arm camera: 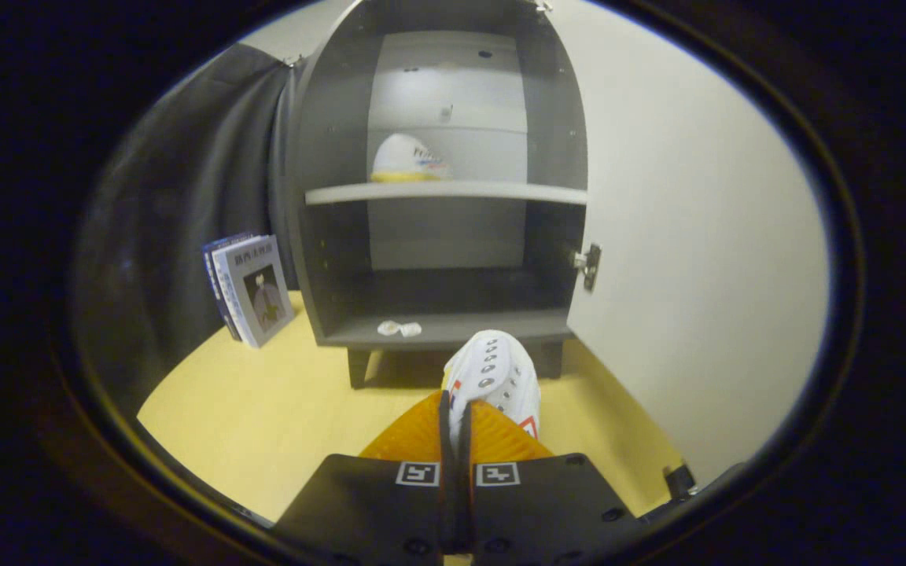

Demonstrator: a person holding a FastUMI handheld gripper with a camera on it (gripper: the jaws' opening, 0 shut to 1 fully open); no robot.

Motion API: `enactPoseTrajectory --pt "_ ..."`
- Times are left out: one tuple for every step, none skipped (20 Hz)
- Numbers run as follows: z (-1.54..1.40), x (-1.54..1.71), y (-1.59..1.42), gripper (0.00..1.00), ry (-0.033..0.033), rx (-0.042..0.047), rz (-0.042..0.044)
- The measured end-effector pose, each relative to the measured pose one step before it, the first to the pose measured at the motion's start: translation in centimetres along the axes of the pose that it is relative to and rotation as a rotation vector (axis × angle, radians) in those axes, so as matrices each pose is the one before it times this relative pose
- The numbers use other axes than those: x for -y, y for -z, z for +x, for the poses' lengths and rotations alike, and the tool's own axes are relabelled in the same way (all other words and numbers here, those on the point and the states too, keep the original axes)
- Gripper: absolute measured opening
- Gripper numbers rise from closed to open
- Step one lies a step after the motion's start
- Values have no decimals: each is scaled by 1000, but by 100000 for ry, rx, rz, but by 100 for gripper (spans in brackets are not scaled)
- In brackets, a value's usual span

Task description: Open the shoe cabinet door, grab the shoes and put them into the shoe cabinet, then close the shoe cabinet door.

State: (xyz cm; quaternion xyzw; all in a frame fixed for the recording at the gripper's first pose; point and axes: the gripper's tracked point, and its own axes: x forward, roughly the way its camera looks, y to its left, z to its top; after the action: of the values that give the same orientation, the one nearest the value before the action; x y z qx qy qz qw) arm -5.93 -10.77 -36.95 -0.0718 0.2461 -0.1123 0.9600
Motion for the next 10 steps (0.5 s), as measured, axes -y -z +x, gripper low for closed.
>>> enactPoseTrajectory --pt "-296 233 -1712 3 507 2914 116" --pt "-207 294 -1798 2 616 2747 98" --pt "-201 289 -1741 2 820 2745 81" --pt "-37 362 -1743 3 941 2659 147" --pt "-16 333 -1638 3 1072 2396 -68" --pt "75 270 -1590 2 1040 2323 -102" --pt "156 263 -1640 3 975 2512 89" --pt "307 219 -1421 3 926 2422 -101" --pt "449 116 -1394 3 727 2228 -329" --pt "493 21 -1121 2 542 1889 -511"
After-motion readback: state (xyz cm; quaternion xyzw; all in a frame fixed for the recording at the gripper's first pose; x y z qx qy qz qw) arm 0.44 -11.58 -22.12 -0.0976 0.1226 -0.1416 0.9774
